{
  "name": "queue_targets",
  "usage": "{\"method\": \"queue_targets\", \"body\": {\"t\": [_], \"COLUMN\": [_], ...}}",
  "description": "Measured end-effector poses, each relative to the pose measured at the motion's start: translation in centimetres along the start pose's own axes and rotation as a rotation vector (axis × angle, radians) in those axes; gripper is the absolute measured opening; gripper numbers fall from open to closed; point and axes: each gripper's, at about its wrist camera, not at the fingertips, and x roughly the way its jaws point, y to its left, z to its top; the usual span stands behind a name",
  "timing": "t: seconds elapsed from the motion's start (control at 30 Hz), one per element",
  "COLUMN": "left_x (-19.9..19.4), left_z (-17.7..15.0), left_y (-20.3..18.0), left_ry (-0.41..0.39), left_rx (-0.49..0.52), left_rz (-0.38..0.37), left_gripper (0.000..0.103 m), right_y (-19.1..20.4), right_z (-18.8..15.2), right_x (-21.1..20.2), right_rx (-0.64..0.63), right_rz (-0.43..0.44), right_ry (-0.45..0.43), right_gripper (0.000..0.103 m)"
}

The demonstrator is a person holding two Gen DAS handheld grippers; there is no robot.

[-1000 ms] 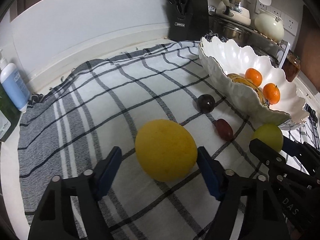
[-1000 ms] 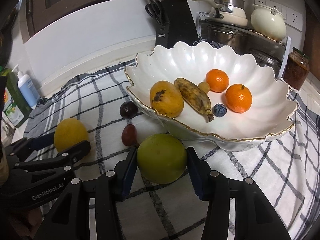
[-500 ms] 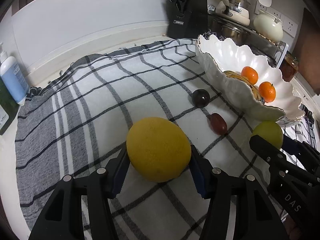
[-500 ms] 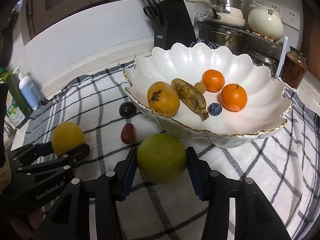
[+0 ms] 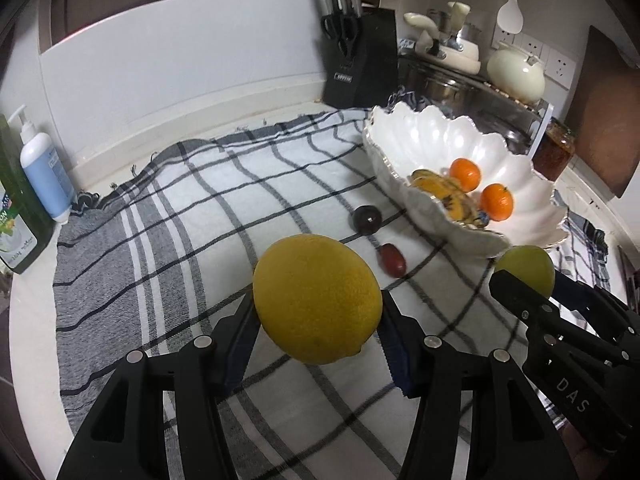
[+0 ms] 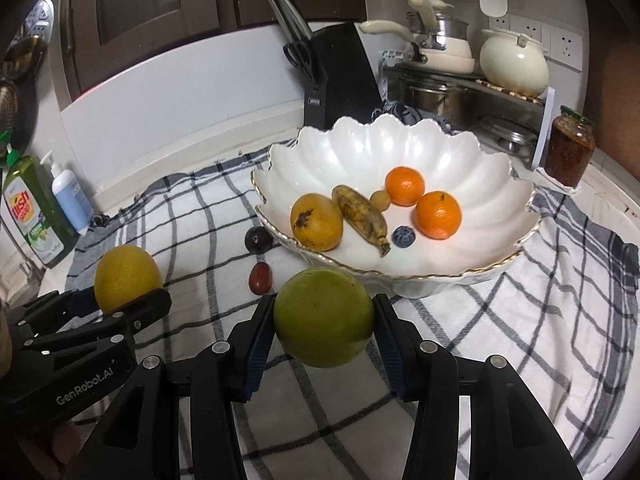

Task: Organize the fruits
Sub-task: 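Lift both citrus fruits and carry them over the white bowl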

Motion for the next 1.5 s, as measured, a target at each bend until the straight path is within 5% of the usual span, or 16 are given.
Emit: {"method": "queue_targets", "body": {"t": [0.8, 1.5], "left_x": [-3.4, 1.9], "left_z": [4.6, 10.7], "left_y": [-6.8, -11.5], "left_ry": [-0.103, -0.11], "left_rx": [0.078, 0.109], "left_rz": [-0.088, -0.103], "left_gripper": [0.056, 0.056], "right_y": [-5.8, -12.6], "right_z": [3.2, 8.2], "right_x": [-5.3, -1.4], "right_rx": [0.064, 0.151], "right_rz": [-0.062, -0.144], "right_ry": [-0.117, -0.131], "right_gripper": [0.049, 0.049]}}
